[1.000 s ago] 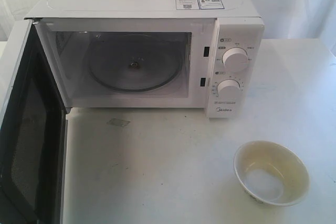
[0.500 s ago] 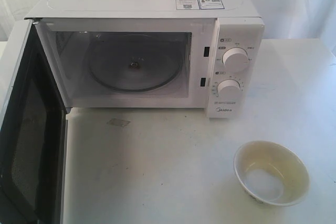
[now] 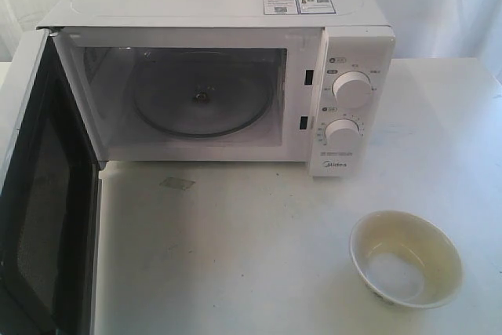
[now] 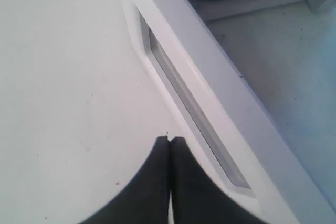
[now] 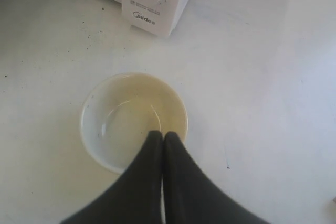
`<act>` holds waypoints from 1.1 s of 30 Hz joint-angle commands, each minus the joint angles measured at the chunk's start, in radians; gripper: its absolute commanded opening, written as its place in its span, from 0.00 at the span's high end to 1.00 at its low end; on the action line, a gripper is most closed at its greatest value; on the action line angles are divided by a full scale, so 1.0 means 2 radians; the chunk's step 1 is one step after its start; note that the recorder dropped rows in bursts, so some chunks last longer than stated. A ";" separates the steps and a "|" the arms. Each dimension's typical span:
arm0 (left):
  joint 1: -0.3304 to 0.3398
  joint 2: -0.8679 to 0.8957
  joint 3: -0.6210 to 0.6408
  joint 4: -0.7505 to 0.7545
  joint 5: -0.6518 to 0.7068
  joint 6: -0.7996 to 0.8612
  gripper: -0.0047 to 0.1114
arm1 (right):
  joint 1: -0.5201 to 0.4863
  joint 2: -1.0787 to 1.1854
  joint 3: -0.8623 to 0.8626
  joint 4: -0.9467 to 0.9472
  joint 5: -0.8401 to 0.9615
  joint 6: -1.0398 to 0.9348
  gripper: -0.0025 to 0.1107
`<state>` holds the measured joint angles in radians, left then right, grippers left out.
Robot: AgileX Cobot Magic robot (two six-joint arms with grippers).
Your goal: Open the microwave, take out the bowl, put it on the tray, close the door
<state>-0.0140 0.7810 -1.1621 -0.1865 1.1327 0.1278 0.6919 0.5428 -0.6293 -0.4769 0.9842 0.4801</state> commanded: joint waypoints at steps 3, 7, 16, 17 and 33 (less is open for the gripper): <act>0.001 0.089 0.000 -0.038 0.044 0.004 0.96 | -0.003 -0.003 0.001 -0.007 -0.003 -0.004 0.98; 0.000 0.118 0.000 -0.084 0.044 0.004 0.96 | -0.003 -0.003 0.001 -0.012 0.001 -0.004 0.98; 0.000 0.095 0.044 -0.020 0.044 0.002 0.96 | -0.003 -0.003 0.002 -0.038 0.020 -0.004 0.98; 0.000 0.089 0.049 -0.042 0.044 0.006 0.96 | -0.003 -0.003 0.002 -0.041 0.020 -0.004 0.98; 0.000 0.064 0.109 0.010 0.044 -0.109 0.96 | -0.003 -0.003 0.002 -0.048 0.009 -0.004 0.98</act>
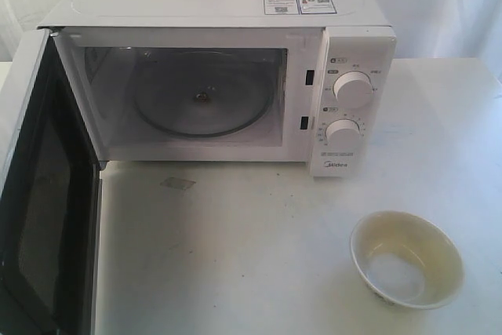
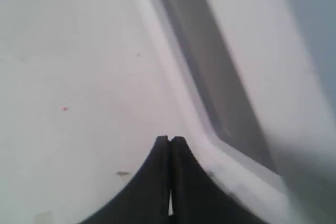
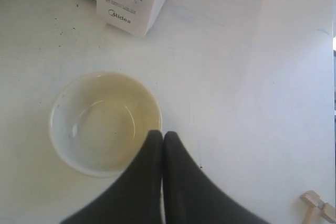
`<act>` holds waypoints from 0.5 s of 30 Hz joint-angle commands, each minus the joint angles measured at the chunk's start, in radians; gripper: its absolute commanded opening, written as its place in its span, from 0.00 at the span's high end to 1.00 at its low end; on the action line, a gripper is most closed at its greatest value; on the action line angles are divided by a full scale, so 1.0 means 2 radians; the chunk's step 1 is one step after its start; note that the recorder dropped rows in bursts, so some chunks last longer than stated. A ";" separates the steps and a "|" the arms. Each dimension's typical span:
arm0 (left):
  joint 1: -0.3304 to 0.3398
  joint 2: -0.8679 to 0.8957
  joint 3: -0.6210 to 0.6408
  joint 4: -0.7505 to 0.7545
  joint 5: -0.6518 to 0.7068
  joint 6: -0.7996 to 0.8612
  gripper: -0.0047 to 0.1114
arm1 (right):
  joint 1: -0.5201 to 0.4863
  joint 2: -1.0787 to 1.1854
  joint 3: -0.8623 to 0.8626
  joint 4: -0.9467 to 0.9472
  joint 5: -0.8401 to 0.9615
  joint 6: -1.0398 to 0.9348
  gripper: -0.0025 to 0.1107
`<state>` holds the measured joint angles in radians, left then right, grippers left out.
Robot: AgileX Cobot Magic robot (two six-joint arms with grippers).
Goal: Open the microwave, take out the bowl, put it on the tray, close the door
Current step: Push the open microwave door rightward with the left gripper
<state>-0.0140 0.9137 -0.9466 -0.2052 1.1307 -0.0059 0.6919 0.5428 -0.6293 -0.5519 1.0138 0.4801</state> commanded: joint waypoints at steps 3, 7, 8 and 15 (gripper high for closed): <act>0.000 0.008 0.017 -0.193 0.045 0.074 0.96 | -0.003 -0.003 0.013 -0.011 -0.009 -0.004 0.98; 0.000 0.023 0.055 -0.470 0.045 0.357 0.96 | -0.003 -0.003 0.019 -0.014 -0.005 -0.004 0.98; 0.000 0.023 0.052 -0.435 0.045 0.337 0.96 | -0.003 -0.003 0.019 -0.014 -0.005 -0.004 0.98; 0.000 0.020 0.048 -0.304 0.045 0.270 0.96 | -0.003 -0.003 0.019 0.044 -0.101 -0.010 0.98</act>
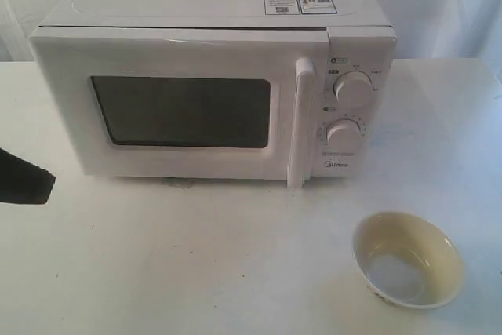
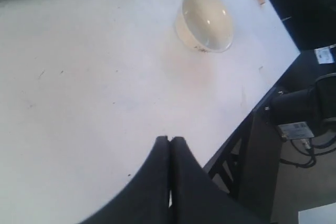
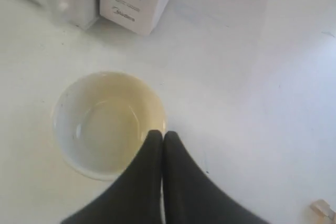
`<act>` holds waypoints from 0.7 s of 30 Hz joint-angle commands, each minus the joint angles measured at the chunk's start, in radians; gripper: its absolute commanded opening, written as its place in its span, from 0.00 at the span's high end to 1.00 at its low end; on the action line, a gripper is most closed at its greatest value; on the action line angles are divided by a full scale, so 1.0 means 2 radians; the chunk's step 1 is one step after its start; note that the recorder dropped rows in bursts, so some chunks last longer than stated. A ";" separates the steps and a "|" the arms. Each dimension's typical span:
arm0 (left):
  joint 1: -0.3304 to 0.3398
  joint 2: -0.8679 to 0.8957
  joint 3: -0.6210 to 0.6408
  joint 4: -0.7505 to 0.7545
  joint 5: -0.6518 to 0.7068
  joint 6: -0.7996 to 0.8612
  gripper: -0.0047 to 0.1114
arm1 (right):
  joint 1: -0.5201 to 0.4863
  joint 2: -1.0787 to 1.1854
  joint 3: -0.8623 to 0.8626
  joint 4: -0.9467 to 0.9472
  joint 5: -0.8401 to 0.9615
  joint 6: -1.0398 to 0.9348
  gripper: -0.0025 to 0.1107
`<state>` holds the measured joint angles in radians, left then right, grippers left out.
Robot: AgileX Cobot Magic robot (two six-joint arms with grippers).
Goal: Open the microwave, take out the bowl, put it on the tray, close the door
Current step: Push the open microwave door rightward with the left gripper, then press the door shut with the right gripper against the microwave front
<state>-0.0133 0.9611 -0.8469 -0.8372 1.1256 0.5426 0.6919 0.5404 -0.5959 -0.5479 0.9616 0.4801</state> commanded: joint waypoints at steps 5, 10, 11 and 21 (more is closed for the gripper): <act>0.000 -0.004 -0.002 0.012 0.048 0.021 0.96 | -0.002 0.040 0.018 0.243 -0.284 -0.215 0.98; 0.000 0.001 -0.002 0.014 -0.067 0.039 0.96 | 0.010 0.190 0.004 0.340 -0.369 -0.318 0.98; 0.000 0.014 -0.002 0.012 -0.065 0.057 0.96 | 0.019 0.215 -0.012 0.340 -0.349 -0.333 0.98; 0.000 0.131 -0.002 -0.265 -0.170 0.350 0.96 | 0.023 0.192 -0.127 0.330 -0.273 -0.355 0.98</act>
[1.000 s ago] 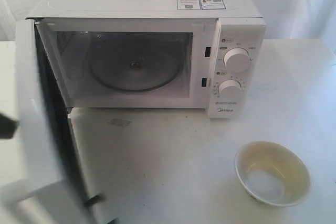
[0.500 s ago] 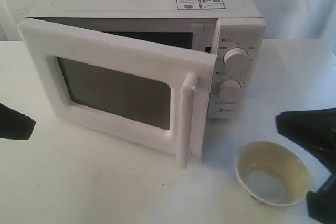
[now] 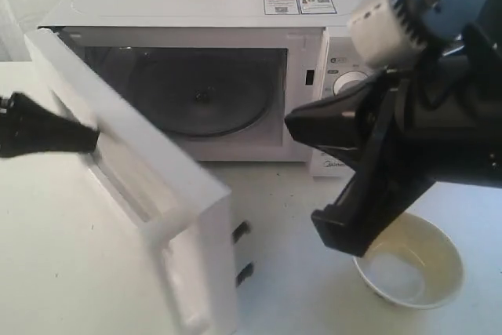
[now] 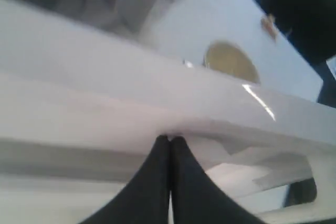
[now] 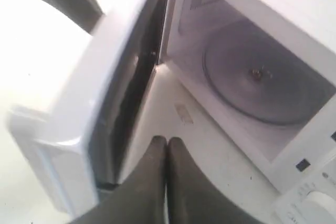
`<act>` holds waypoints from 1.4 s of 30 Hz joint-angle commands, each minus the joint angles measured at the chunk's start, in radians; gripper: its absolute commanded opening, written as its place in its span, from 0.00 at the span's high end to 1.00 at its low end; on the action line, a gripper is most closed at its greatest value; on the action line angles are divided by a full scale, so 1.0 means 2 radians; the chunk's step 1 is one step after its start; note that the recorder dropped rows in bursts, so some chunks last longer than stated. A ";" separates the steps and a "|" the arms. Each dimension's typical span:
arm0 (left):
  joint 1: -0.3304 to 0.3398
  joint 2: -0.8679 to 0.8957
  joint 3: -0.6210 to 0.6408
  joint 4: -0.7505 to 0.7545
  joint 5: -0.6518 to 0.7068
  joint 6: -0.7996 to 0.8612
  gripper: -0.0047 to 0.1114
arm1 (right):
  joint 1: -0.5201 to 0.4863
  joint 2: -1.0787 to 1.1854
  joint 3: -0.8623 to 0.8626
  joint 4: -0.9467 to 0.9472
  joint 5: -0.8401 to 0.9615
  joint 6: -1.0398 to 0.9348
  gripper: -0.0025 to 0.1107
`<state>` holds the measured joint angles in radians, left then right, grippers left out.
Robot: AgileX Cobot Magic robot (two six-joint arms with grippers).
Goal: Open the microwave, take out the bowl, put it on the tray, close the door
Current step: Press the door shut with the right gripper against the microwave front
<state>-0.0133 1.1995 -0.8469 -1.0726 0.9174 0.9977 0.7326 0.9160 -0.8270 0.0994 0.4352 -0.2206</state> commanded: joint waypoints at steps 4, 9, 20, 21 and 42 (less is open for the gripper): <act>0.000 0.013 -0.002 -0.177 -0.069 0.170 0.96 | 0.002 0.024 -0.018 0.007 -0.003 -0.006 0.98; 0.000 0.013 -0.002 -0.177 -0.084 0.172 0.96 | 0.002 0.086 -0.029 0.009 -0.028 -0.049 0.98; 0.000 -0.003 -0.002 -0.144 -0.064 0.169 0.96 | 0.002 0.291 -0.166 -0.139 -0.004 -0.020 0.98; 0.000 -0.010 -0.002 -0.122 -0.069 0.160 0.96 | 0.002 0.300 -0.176 -0.160 0.008 0.000 0.98; 0.000 -0.233 -0.002 0.224 -0.077 -0.184 0.96 | -0.016 0.320 -0.205 -0.403 0.082 0.214 0.98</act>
<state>-0.0133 0.7826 -0.8469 -0.7059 0.7425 0.7185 0.7281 1.5442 -1.2270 -0.6426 0.5959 0.1242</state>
